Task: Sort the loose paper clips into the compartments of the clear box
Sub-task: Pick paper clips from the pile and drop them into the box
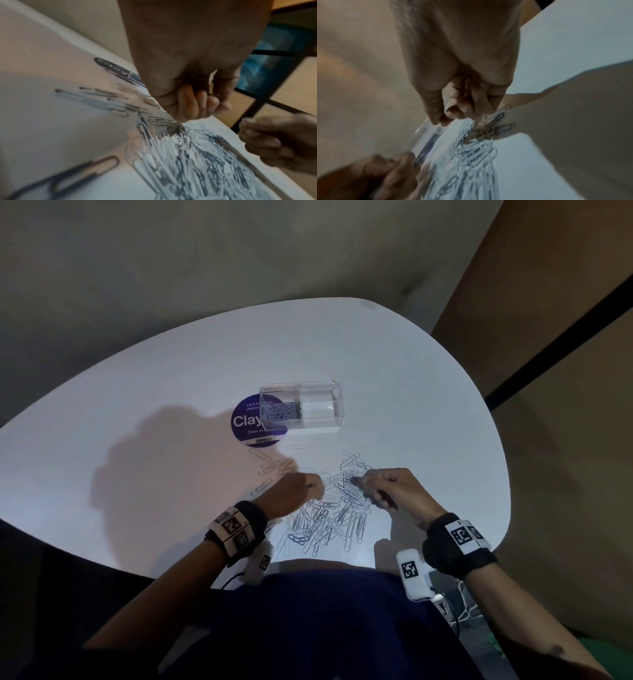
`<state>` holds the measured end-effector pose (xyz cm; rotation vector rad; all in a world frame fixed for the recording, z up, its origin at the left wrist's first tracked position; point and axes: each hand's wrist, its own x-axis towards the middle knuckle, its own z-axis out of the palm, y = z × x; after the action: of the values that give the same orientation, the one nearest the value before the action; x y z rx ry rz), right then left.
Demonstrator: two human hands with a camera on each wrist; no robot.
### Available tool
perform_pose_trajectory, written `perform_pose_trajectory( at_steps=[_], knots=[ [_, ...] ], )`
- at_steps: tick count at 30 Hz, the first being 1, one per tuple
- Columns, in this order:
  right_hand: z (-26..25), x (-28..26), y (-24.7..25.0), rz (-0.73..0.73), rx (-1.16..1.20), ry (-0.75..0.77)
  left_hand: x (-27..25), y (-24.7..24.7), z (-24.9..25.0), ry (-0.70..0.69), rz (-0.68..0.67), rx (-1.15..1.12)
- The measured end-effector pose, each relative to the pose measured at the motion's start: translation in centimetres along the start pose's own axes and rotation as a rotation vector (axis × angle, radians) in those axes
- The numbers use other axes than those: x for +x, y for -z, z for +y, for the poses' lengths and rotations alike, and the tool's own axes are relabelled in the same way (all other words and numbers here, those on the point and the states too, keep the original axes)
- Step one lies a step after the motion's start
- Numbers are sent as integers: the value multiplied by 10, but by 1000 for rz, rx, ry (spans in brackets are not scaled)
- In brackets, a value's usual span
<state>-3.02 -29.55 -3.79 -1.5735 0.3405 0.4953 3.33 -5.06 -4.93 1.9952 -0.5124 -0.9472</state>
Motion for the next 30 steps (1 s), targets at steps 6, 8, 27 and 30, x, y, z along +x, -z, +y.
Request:
perform_pose_trajectory(
  at_steps=[6, 8, 27, 30],
  knots=[
    [6, 14, -22, 0, -535, 263, -12, 8, -1, 47, 31, -389],
    [9, 18, -32, -72, -728, 391, -13, 8, -1, 51, 40, -441],
    [16, 20, -39, 71, -567, 303, -18, -5, -12, -128, 180, 473],
    [14, 22, -28, 39, -340, 176, -14, -12, -14, -105, 206, 545]
  ],
)
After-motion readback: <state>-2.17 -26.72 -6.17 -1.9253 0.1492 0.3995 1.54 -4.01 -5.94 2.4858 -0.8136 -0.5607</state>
